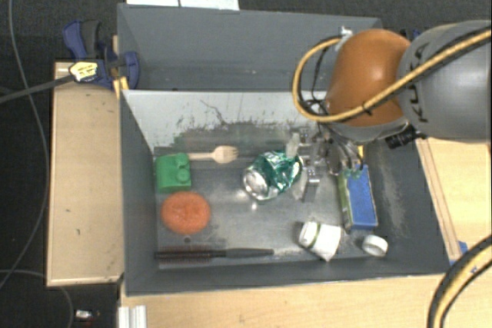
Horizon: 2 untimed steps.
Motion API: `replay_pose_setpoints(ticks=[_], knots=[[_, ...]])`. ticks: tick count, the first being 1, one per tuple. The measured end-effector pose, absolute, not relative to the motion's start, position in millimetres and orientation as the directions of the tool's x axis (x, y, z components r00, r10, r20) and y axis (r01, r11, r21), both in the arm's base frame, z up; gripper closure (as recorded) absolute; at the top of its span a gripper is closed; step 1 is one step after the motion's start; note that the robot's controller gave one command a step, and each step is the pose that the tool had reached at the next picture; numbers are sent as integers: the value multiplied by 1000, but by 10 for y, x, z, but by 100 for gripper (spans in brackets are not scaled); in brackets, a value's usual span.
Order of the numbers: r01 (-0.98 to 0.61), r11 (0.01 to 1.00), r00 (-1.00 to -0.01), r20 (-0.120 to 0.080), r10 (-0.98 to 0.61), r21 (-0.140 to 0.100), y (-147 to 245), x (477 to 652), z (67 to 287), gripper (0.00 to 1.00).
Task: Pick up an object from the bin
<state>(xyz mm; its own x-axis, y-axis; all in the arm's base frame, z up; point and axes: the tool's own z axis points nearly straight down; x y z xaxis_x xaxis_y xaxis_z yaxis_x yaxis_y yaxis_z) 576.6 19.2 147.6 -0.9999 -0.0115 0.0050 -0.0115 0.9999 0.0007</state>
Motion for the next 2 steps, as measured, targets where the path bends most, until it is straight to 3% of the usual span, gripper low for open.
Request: replay_pose_setpoints(ticks=[1, 2], knots=[[-11, 1000, -1000, -3, -11, 1, 192, 5785, 1520, 0], [23, 1000, -1000, -11, 23, 1, 201, 5812, 1419, 0]])
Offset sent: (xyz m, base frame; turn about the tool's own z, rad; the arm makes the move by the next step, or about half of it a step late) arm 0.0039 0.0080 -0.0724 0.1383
